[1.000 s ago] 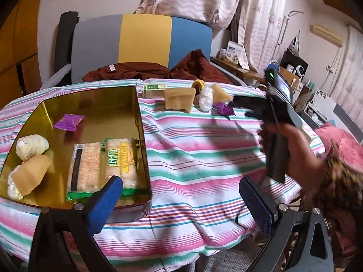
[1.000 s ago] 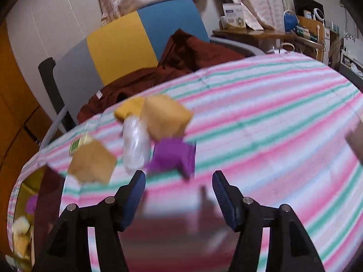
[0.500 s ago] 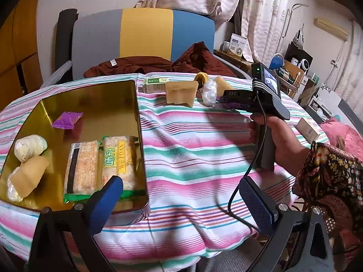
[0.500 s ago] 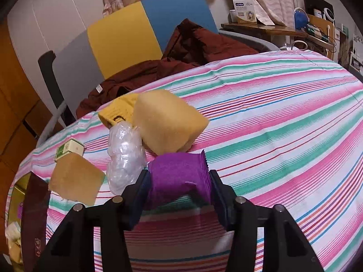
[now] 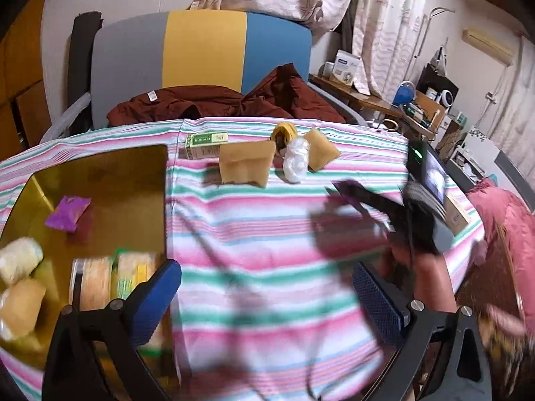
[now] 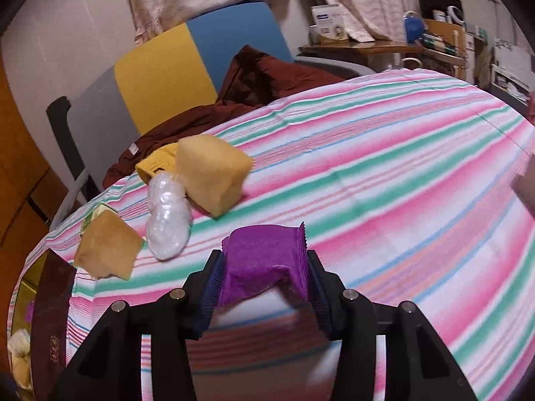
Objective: Organize objects
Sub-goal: 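Grasp the yellow sponge with the left gripper while the right holds the candy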
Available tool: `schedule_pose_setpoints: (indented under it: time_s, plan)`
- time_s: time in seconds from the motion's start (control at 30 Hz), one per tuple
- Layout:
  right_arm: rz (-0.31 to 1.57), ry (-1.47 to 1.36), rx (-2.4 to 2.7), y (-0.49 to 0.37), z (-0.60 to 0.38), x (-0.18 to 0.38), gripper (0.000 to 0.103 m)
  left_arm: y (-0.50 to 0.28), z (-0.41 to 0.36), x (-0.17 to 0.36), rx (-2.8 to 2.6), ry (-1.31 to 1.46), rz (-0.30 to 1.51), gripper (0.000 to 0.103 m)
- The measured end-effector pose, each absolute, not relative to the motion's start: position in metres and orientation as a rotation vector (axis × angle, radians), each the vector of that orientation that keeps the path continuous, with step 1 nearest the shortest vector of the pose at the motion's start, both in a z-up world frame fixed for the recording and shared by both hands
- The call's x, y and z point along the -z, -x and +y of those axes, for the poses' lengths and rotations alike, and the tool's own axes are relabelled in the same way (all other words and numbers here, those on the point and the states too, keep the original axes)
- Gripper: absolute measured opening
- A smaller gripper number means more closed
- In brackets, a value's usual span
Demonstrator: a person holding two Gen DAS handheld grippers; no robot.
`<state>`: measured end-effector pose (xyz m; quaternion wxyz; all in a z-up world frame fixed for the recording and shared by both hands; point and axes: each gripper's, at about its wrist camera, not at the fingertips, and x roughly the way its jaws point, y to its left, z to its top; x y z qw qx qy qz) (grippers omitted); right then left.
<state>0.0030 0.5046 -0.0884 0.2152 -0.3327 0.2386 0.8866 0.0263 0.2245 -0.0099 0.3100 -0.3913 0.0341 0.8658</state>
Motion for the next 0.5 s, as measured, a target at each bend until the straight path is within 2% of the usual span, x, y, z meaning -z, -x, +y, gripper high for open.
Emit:
schedule_pose_setpoints:
  time_s: [0.2,0.5]
  plan:
    - [0.646,0.878,-2.439,-0.017,0.501,0.089,0.048,0.027,0.264,0.008,-2.343,1.079,0.097,0.103]
    - [0.657,0.85,-2.433,-0.019,0.505,0.092,0.049,0.106,0.321,0.042,-2.343,1.277,0.188,0.103]
